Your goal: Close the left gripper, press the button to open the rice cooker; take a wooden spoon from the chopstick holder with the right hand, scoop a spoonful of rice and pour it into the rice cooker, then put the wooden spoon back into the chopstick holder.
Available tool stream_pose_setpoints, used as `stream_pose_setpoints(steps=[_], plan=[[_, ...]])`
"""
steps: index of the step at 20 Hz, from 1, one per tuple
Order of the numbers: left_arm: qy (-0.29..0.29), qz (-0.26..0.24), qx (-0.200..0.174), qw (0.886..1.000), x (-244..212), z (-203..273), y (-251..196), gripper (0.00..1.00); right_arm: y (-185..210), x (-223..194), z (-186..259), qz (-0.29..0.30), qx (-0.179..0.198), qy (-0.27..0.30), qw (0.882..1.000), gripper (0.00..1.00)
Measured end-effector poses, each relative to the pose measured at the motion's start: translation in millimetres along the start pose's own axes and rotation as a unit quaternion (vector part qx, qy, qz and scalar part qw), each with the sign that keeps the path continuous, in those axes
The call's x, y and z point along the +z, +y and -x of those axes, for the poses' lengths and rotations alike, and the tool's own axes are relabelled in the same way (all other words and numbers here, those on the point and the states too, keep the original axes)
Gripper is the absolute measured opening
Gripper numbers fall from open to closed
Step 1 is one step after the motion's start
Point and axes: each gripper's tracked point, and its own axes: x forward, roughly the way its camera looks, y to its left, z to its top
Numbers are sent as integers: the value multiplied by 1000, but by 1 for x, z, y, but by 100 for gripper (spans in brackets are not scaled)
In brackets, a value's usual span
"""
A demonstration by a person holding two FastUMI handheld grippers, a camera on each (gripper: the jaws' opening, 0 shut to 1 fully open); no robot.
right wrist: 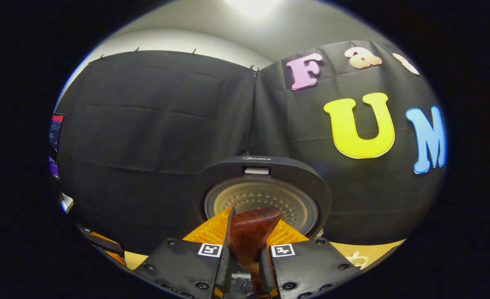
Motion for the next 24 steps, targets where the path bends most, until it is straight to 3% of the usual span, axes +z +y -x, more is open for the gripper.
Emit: stream_pose_setpoints(steps=[4, 5, 11, 16, 19, 23, 24], plan=[[3, 2, -7, 1000, -1, 2, -5, 91, 4, 18, 17, 24, -1, -39, 999, 26], [4, 3, -6, 1000, -2, 1, -6, 91, 3, 25, 22, 20, -2, -47, 999, 29], [6, 11, -24, 1000, -6, -2, -28, 91, -22, 55, 70, -68, -41, -52, 995, 29], [-3, -13, -57, 998, 0, 0, -61, 92, -57, 68, 136, -97, -83, -60, 990, 26], [-1, -25, -67, 997, -5, -5, -79, 91, -87, 81, 182, -99, -129, -70, 984, 28], [13, -55, -72, 996, -29, -14, -102, 91, -140, 71, 239, -83, -204, -55, 974, 25], [21, -56, -77, 995, -35, -14, -110, 91, -152, 66, 251, -85, -220, -49, 970, 29]])
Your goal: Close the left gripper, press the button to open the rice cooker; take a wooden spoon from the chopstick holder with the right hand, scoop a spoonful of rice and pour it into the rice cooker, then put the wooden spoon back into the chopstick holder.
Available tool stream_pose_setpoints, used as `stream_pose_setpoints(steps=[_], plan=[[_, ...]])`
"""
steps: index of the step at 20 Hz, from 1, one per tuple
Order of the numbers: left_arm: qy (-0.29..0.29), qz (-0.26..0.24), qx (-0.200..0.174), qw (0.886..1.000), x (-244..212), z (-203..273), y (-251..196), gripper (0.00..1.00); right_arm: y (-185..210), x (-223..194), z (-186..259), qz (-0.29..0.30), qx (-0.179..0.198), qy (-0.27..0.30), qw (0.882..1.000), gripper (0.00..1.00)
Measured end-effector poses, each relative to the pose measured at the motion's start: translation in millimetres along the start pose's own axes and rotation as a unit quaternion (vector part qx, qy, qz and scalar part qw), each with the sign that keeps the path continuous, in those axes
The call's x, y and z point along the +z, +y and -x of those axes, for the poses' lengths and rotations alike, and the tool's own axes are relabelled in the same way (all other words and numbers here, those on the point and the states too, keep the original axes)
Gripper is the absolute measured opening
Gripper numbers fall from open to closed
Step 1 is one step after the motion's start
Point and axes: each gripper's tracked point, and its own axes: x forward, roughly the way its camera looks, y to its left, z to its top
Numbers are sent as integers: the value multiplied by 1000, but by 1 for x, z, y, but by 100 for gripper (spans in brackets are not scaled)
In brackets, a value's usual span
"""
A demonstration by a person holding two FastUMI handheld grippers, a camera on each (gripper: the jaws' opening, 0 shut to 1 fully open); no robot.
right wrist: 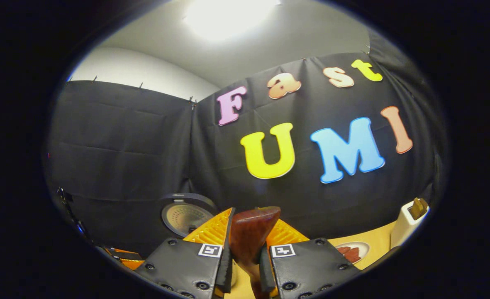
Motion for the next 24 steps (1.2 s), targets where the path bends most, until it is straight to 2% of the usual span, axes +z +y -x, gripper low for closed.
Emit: stream_pose_setpoints(steps=[1, 2, 3, 5, 6, 12, 16, 24], plan=[[6, 1, -5, 1000, -5, -2, -7, 91, -14, -3, 6, -4, -16, 6, 1000, 26], [8, -1, -4, 1000, -10, -5, -11, 91, -28, -8, 12, -8, -31, 14, 999, 28], [8, -9, 2, 1000, -13, -9, -15, 92, -40, -11, 18, -11, -44, 18, 999, 25], [10, -31, 7, 999, -22, -15, -28, 91, -60, -14, 31, -18, -61, 23, 998, 29], [11, -39, 4, 999, -27, -16, -37, 91, -72, -15, 38, -19, -71, 25, 997, 26], [13, -63, -29, 997, -38, -26, -92, 91, -151, -8, 79, -52, -143, 22, 988, 29], [8, -54, -45, 997, -42, -28, -120, 91, -196, -13, 96, -59, -184, 28, 981, 29], [9, -53, -36, 998, -38, -39, -137, 91, -290, -53, 122, -89, -252, 50, 962, 29]])
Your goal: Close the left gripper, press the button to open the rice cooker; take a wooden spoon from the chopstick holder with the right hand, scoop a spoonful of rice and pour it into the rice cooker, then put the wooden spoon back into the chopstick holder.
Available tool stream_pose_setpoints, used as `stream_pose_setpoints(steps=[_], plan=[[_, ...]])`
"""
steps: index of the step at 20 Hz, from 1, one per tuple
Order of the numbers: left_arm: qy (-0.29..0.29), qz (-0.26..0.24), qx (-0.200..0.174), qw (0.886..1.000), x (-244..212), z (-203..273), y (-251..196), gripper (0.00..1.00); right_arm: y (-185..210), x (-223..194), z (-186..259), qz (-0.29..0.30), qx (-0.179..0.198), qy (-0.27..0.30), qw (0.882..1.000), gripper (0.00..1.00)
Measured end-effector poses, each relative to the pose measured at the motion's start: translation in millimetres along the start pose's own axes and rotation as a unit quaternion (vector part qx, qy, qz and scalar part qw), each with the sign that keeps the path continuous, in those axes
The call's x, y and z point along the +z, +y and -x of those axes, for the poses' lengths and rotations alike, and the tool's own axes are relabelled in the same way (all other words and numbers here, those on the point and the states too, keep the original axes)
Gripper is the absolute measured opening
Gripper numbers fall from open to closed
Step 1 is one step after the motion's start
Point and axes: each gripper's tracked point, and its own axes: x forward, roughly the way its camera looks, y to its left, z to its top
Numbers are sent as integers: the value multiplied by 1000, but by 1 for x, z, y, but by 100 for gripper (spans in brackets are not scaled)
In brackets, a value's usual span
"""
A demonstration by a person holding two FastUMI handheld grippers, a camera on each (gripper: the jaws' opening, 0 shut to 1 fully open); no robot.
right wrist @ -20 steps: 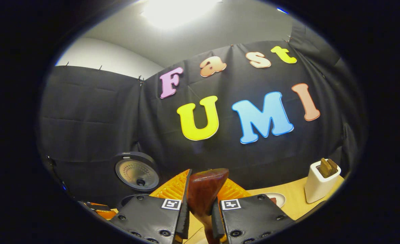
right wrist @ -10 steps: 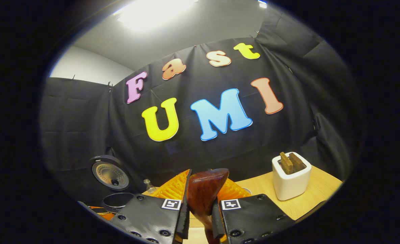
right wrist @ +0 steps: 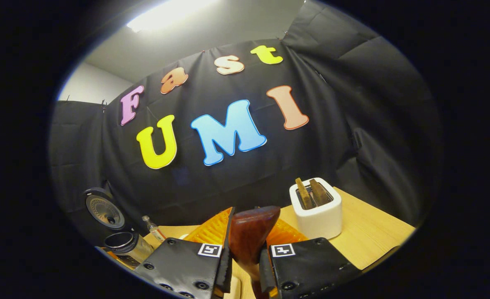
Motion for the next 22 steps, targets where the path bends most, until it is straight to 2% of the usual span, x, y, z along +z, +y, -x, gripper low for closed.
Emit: stream_pose_setpoints(steps=[6, 10, 13, 18, 19, 21, 22], plan=[[4, 11, 11, 1000, -2, -5, -2, 92, -37, -34, -5, -35, -29, 37, 998, 29], [5, 30, 31, 999, 2, -8, 12, 92, -48, -65, -11, -42, -45, 67, 996, 29], [-8, 24, 51, 998, 14, -6, 30, 92, -56, -80, -12, -62, -55, 84, 993, 30], [-29, 11, 73, 997, 52, -7, 62, 91, -54, -70, -4, -111, -45, 76, 990, 33], [-39, 12, 75, 996, 65, -8, 68, 91, -52, -64, -2, -110, -42, 66, 991, 37], [-55, 18, 73, 996, 89, -11, 80, 91, -52, -55, 12, -93, -47, 55, 993, 82], [-58, 18, 68, 996, 100, -13, 84, 91, -53, -48, 18, -81, -48, 48, 994, 96]])
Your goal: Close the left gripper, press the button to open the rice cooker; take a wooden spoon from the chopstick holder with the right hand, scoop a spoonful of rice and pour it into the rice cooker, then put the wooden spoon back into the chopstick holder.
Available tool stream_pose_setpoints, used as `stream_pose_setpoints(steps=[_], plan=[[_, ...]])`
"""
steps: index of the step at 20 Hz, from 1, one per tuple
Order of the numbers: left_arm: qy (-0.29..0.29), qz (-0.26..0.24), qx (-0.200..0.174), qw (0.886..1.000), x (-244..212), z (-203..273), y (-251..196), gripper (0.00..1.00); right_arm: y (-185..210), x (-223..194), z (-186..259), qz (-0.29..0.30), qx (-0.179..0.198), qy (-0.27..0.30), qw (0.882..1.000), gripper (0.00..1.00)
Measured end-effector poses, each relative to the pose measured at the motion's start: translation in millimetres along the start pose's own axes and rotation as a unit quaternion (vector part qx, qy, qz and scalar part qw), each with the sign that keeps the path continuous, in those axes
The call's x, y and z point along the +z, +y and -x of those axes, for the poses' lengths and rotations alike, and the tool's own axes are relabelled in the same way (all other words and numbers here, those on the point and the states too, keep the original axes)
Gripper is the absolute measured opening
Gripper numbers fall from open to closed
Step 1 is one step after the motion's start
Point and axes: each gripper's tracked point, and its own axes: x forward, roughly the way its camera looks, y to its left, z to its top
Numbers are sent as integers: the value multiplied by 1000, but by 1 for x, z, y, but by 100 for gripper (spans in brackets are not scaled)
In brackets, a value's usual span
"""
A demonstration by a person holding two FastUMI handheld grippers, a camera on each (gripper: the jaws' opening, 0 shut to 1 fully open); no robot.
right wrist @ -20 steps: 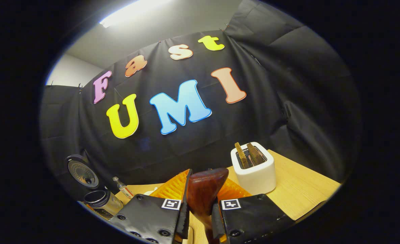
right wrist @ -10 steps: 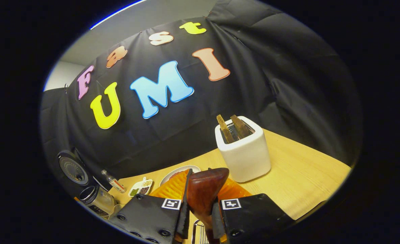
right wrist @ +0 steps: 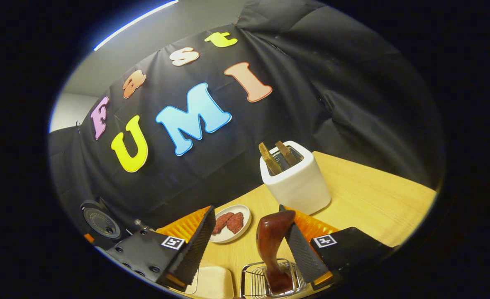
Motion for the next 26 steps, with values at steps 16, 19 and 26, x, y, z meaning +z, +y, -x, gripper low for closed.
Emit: stream_pose_setpoints(steps=[16, 19, 26], plan=[[-61, -46, 56, 995, 145, -122, 73, 90, 39, 39, 106, 172, 4, -121, 978, 98], [-63, -51, 80, 993, 158, -150, 100, 91, 32, 7, 104, 183, 0, -85, 979, 98], [-56, -57, 104, 991, 164, -209, 123, 91, 60, -17, 115, 223, 20, -65, 972, 98]])
